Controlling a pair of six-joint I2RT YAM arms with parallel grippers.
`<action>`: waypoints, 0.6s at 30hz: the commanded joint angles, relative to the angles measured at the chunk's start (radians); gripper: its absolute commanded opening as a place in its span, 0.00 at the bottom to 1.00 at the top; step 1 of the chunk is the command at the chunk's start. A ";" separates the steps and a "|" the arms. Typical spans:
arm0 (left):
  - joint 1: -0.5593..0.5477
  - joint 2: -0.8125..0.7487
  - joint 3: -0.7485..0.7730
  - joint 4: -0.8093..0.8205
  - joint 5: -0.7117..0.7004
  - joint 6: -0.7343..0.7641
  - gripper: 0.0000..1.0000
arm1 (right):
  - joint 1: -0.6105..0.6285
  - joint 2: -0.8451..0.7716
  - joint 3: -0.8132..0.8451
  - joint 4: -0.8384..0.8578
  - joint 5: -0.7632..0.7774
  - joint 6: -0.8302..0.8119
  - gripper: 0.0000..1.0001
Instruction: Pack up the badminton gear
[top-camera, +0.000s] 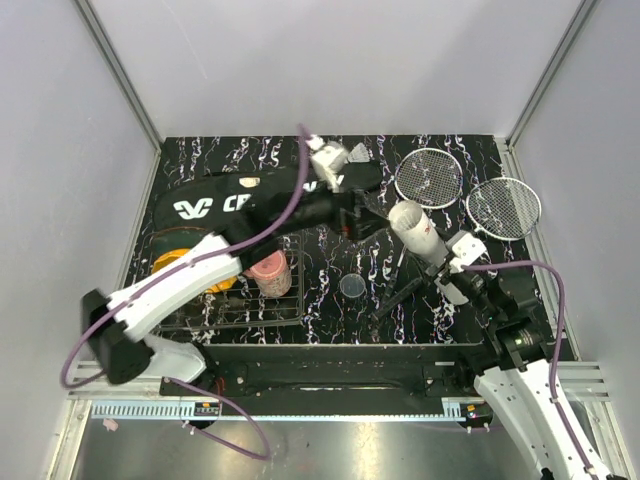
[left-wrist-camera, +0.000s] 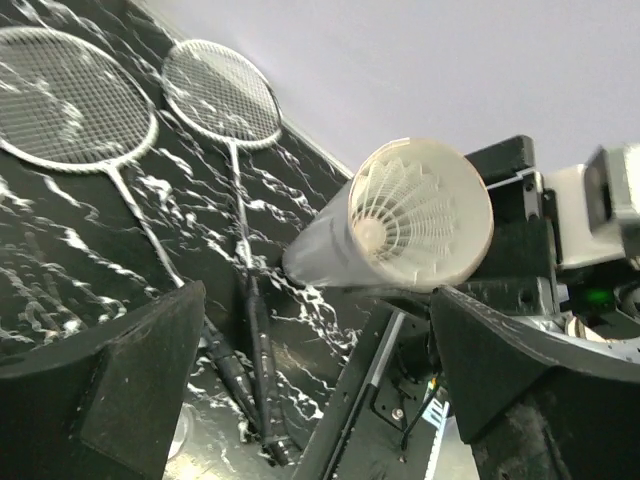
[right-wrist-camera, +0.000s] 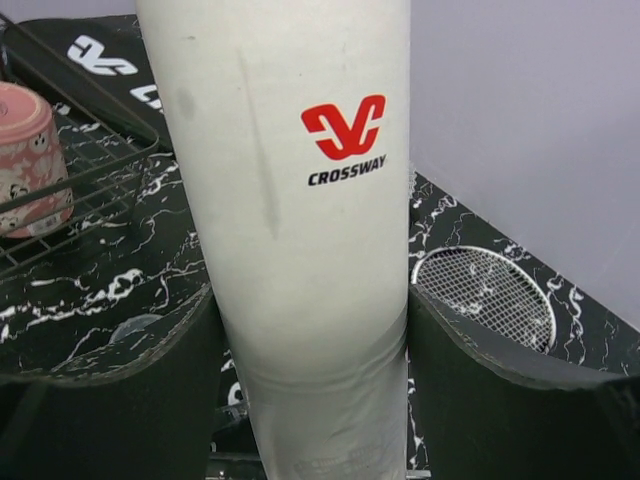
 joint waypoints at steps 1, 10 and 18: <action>0.083 -0.281 -0.174 0.198 -0.015 0.023 0.99 | 0.001 0.064 0.123 0.072 0.081 0.101 0.08; 0.101 -0.382 -0.509 0.607 0.015 -0.047 0.99 | 0.001 0.325 0.543 -0.044 0.100 0.520 0.03; -0.009 -0.173 -0.371 0.647 0.030 0.030 0.99 | 0.002 0.455 0.595 0.150 0.000 1.054 0.07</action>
